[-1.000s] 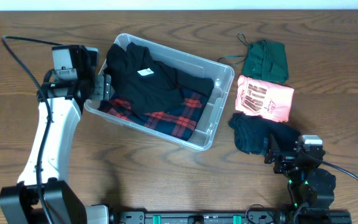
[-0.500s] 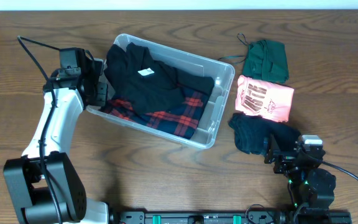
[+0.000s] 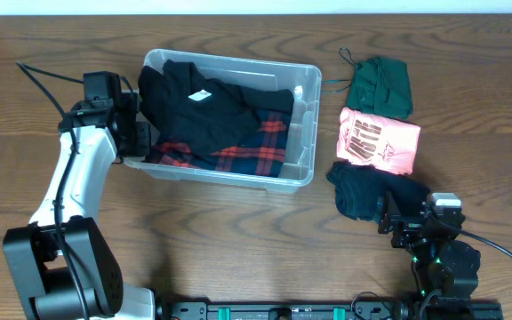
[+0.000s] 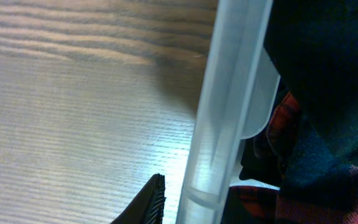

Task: Pack container
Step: 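Withdraw the left gripper from the bin to the left side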

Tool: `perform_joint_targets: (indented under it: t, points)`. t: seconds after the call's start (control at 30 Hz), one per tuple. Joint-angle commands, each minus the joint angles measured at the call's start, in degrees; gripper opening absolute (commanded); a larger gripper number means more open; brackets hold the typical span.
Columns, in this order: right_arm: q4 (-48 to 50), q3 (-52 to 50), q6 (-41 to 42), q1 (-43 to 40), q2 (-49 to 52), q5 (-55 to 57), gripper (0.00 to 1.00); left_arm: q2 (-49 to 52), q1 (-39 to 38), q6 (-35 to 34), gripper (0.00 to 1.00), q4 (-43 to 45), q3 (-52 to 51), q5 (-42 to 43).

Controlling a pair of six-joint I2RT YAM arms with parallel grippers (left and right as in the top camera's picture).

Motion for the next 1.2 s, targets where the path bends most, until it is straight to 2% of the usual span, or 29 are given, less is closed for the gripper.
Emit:
perform_joint_targets:
  t: [0.0, 0.03, 0.13, 0.17, 0.2, 0.53, 0.73, 0.77, 0.83, 1.17]
  points:
    - [-0.09, -0.17, 0.50, -0.13, -0.31, -0.42, 0.99, 0.74, 2.45, -2.49, 0.23, -0.20, -0.13, -4.79]
    - [-0.09, -0.17, 0.50, -0.13, -0.31, -0.44, 0.99, 0.70, 2.62, -2.56, 0.29, -0.07, -0.13, -4.74]
    - [-0.09, -0.17, 0.50, -0.13, -0.31, -0.42, 0.99, -0.46, 2.60, -5.70, 0.84, -0.07, 0.42, -3.34]
    - [-0.09, -0.17, 0.48, -0.13, -0.31, -0.42, 0.99, -1.09, 2.62, -6.71, 0.95, -0.24, 0.76, -3.30]
    - [-0.09, -0.17, 0.50, -0.13, -0.31, -0.44, 0.99, -2.05, 2.62, -7.67, 0.98, -0.63, 1.44, -3.28]
    - [-0.09, -0.17, 0.48, -0.13, -0.31, -0.42, 0.99, -19.76, 2.62, -10.19, 0.98, -7.89, 17.07, -0.76]
    - [-0.13, -0.17, 0.33, -0.13, -0.31, -0.35, 0.99, -30.38, 3.63, -10.19, 0.98, -7.61, 17.68, -5.31]
    - [-0.13, -0.17, -1.97, -0.13, -0.31, 1.07, 0.99, -31.85, 3.87, -10.16, 0.98, -8.17, 17.68, -6.56]
    - [0.48, -0.17, -3.87, -0.13, -0.31, 1.62, 0.99, -33.97, 4.15, -10.16, 0.98, -9.40, 17.66, -8.33]
    - [13.35, -0.13, 4.11, -0.13, 0.46, -12.13, 0.99, -35.89, 4.17, -9.92, 0.98, -15.45, 17.66, -10.38]
